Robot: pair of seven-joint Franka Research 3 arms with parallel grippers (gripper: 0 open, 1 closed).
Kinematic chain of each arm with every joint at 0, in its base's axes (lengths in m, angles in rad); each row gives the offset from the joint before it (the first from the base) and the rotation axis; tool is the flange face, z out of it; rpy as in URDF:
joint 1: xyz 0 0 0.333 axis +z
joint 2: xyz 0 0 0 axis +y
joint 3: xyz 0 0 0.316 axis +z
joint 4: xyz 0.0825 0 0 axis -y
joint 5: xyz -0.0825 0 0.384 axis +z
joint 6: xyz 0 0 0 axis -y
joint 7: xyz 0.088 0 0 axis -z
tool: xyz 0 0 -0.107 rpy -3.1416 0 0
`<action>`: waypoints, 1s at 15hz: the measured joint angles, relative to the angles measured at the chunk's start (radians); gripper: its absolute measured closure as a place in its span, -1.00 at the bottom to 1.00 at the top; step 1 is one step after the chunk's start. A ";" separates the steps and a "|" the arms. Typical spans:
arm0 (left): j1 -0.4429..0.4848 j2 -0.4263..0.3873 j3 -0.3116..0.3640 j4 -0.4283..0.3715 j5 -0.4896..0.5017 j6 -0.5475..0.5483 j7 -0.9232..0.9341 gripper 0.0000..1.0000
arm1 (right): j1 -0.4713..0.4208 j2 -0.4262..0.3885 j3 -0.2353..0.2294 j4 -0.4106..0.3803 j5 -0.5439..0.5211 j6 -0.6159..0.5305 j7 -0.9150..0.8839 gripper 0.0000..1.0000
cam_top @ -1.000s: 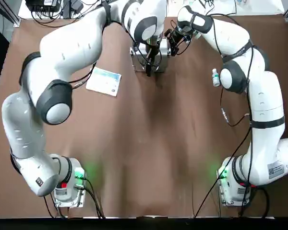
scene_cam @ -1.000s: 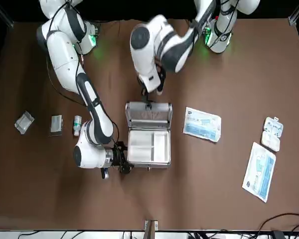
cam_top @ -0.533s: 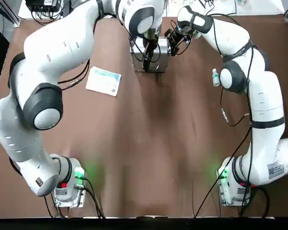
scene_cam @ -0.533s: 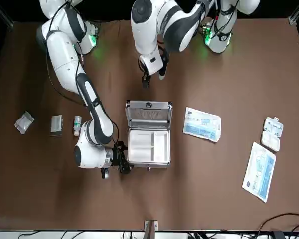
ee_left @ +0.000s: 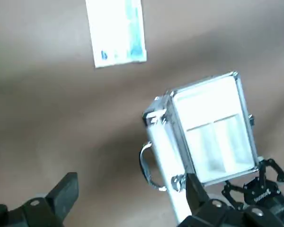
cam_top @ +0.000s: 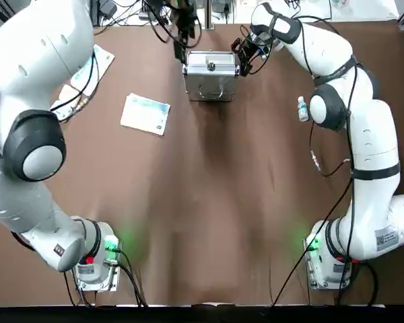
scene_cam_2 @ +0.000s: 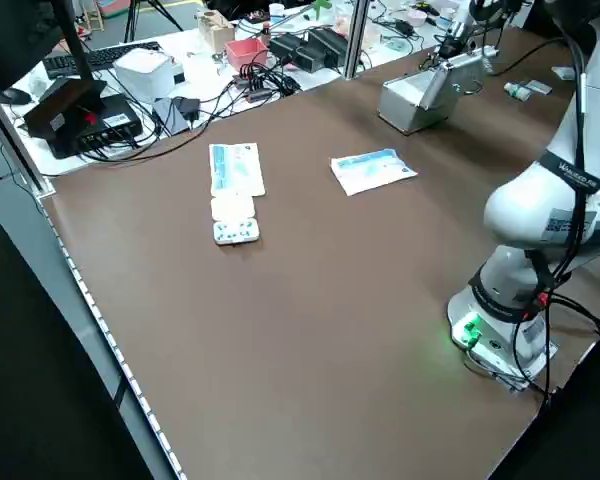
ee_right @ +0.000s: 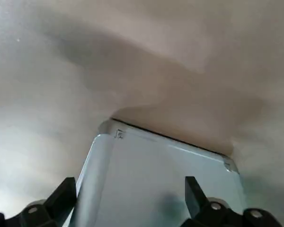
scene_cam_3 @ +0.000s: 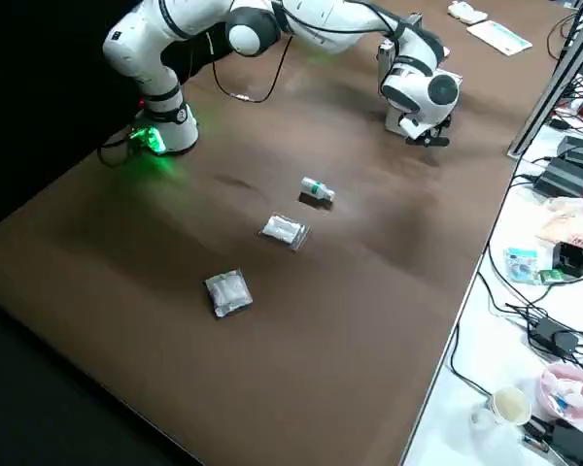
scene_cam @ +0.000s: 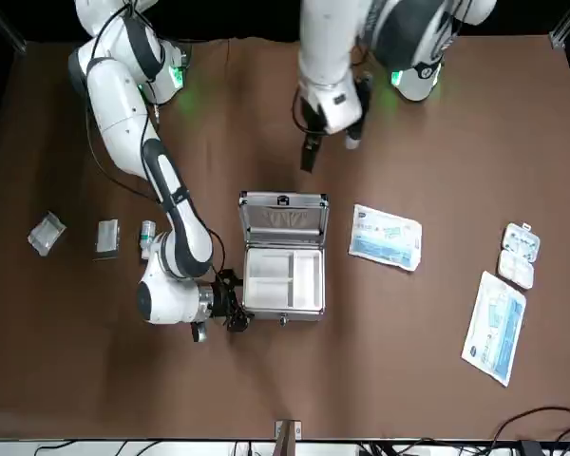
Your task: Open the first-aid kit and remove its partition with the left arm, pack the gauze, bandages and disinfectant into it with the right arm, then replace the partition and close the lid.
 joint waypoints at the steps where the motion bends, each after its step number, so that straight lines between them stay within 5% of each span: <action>1: 0.023 -0.010 0.000 0.000 0.000 -0.007 0.043 -1.00 | -0.005 -0.002 0.000 0.008 0.000 -0.019 0.000 -0.99; 8: 0.153 -0.039 0.002 -0.001 -0.001 -0.031 0.493 -1.00 | -0.042 -0.106 0.001 0.025 -0.145 -0.204 -0.118 -0.99; 15: 0.163 0.025 0.003 -0.010 -0.006 0.031 0.735 -1.00 | -0.150 -0.222 0.001 0.025 -0.282 -0.408 -0.328 -0.99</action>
